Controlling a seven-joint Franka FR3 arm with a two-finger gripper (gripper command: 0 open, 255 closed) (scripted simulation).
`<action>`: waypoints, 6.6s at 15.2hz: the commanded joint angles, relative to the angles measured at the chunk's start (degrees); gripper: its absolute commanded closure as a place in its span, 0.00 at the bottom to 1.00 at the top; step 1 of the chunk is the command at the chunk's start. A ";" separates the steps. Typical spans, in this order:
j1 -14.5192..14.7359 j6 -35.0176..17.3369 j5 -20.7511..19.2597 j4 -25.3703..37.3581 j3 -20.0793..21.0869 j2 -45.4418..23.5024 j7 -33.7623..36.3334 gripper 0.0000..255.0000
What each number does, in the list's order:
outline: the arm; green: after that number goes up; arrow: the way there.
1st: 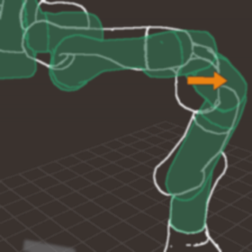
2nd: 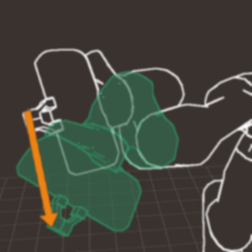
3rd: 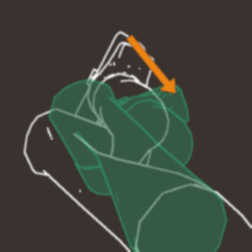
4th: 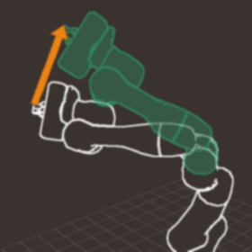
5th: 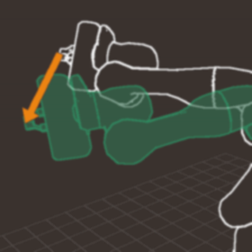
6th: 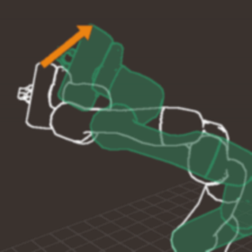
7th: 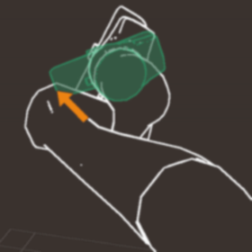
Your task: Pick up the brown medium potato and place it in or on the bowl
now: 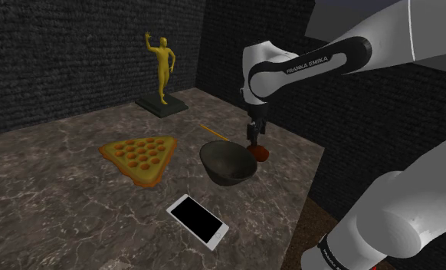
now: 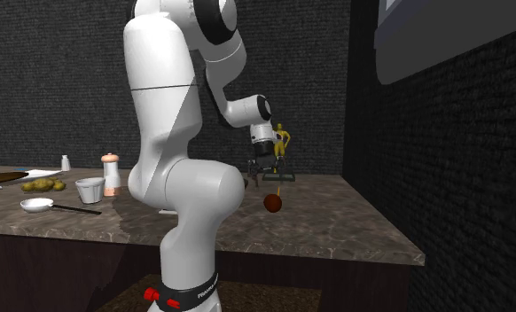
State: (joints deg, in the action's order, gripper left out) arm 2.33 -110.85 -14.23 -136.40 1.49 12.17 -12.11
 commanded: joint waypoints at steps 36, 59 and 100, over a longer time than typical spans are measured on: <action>-0.44 0.18 -0.90 -0.09 -0.45 0.03 -1.37 1.00; -0.15 17.43 0.42 12.59 -0.03 5.03 -5.36 1.00; 9.15 12.55 8.92 10.86 14.40 -2.11 16.99 0.00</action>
State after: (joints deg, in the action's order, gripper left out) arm 11.48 -98.30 -5.31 -125.54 15.89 10.06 4.87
